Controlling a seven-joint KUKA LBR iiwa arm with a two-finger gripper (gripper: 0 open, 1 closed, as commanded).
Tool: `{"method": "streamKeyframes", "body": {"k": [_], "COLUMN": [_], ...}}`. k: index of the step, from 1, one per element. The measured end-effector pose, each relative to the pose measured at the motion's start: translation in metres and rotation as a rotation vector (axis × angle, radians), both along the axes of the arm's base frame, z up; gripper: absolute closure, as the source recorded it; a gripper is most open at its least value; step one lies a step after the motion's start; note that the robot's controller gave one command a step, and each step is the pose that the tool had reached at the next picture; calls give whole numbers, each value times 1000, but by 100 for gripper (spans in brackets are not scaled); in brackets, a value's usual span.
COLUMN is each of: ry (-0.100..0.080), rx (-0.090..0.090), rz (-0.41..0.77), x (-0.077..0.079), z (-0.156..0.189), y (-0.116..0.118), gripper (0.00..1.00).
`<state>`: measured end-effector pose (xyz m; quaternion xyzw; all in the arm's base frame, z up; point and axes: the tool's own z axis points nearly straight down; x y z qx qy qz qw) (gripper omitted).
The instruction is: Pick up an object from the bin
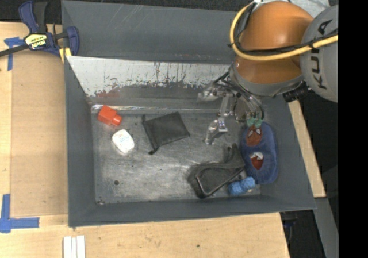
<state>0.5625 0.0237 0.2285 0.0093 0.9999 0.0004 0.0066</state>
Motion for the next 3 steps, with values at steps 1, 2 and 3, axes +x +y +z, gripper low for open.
{"method": "streamKeyframes", "body": {"k": [1,2,3], "ry": [10,2,-17], "rx": [0,-4,1], "rz": [-40,112,110], "x": [56,53,57], "z": [-142,-153,-149], "y": [14,63,65], "gripper": [0,0,100]}}
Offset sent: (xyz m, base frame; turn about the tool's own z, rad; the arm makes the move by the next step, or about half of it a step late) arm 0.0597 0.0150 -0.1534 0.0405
